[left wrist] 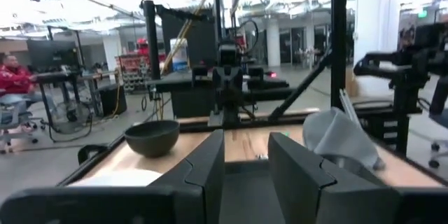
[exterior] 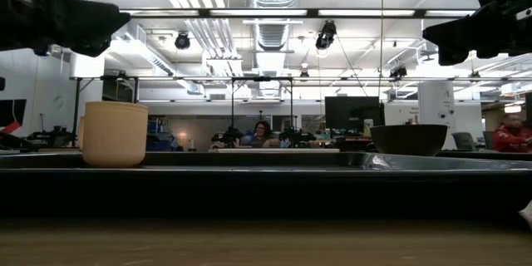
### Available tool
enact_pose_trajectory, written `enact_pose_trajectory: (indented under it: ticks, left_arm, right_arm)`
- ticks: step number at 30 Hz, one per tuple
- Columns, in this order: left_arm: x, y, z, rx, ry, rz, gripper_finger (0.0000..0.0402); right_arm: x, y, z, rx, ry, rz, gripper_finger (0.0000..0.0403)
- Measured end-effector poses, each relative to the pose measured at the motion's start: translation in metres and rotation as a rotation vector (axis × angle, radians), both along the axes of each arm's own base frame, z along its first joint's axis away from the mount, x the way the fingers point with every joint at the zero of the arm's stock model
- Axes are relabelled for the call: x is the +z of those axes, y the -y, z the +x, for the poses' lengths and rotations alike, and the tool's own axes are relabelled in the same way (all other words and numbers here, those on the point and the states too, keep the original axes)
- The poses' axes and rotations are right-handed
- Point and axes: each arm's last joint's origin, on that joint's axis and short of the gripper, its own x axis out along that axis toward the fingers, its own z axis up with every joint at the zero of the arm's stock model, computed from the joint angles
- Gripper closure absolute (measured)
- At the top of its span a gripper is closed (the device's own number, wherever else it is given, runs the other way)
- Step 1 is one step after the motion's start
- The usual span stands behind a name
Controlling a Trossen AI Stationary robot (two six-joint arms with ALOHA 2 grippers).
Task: Set up tray
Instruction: Put the plate on the serving tray
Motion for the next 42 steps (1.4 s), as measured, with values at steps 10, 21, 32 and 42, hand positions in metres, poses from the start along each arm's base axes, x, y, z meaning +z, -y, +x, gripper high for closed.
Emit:
enact_pose_trajectory:
  ticks: [10,21,32,42]
  left_arm:
    - [-0.005,0.0,0.0,0.0,-0.065,0.009,0.0309]
    - [-0.008,0.0,-0.001,0.001,-0.081,0.017,0.0309]
    - [-0.01,0.0,-0.001,0.0,-0.093,0.018,0.0309]
    - [-0.016,0.0,0.004,-0.001,-0.169,0.023,0.0309]
  right_arm:
    - [0.0,0.0,0.0,0.0,0.0,0.0,0.0376]
    - [0.0,0.0,0.0,0.0,0.0,0.0,0.0376]
    - [0.0,0.0,0.0,0.0,0.0,0.0,0.0376]
    - [0.0,0.0,0.0,0.0,0.001,0.0,0.0376]
